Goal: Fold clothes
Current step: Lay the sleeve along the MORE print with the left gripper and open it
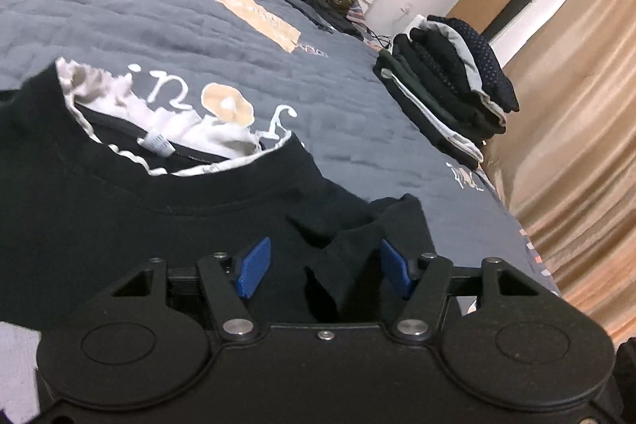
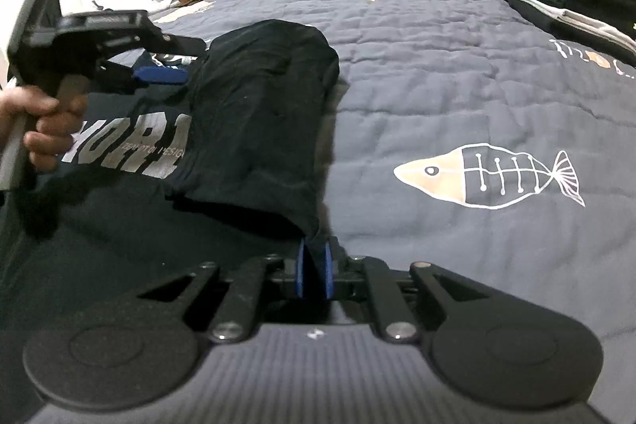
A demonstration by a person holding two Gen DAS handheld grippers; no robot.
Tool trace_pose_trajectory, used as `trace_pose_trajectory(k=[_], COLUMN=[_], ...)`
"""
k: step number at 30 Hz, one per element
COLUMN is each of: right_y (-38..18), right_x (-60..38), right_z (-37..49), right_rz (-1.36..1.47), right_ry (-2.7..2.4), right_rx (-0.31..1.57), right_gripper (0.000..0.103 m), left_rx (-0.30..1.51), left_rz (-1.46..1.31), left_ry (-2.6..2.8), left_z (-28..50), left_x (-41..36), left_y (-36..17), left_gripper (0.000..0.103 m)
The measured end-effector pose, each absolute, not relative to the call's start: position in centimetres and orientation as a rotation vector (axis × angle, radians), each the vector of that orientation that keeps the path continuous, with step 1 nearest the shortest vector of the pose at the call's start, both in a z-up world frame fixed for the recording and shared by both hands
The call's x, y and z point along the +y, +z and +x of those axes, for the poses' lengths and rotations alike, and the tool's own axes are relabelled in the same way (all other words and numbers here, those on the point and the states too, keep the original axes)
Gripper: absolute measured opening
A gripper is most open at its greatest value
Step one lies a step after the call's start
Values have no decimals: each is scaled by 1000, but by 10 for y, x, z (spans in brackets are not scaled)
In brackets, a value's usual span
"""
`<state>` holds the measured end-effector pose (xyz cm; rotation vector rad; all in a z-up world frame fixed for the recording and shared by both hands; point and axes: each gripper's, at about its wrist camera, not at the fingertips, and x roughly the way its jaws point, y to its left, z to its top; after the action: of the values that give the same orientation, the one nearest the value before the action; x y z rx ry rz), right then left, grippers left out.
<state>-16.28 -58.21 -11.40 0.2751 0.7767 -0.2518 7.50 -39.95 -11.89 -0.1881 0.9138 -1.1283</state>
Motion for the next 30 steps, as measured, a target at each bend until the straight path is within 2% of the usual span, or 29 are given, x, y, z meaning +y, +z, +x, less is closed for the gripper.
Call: trace_pose_trajectory(k=[1,2,3,6,10,14,17,19,21,23,30], right_y=[-114,-114,-114,-115,-114,-114,-114,-113,-111,-109,-111], right_x=[-583,-583,-584,-586,-586,-586,-586,-586,-586,-587,-583], right_z=[-163,-163,-163,-163,-162,-162,-162,-162,-162,-162,-160], right_rz=[278,286,294,312,316,319,322,324,324,320,284], right_ry=[-251,-249,-248,-244,-239,-235,-232,-229,-222,-213,-208], right_rx=[776,775,773,773,778,783,787,789,799,810,825], right_gripper=[10,10,11,11,12,17,18,19,19,21,24], left_rx=[918,931,951,947,933,920,918,923,927,933,1076], left_rz=[-184,-176,-163,-149,-298,-279,-156,-123,-127,-144,-256], left_ry=[-1136,-1152,-1165,-1213,-1209,-1208,-1143,-1112,-1089,-1087,-1183], left_z=[75,74,73,71,88,90,80,74,67,57,12], left_x=[-402,-405,-408,-410,-392,-388,-393,-390,-379,-365,-355], left_y=[-121,-124,-126,-122,-101,-76,-72,-75,-78,-82,-110], left_gripper=[53,36,10,6,6,6,9,15,42,53,53])
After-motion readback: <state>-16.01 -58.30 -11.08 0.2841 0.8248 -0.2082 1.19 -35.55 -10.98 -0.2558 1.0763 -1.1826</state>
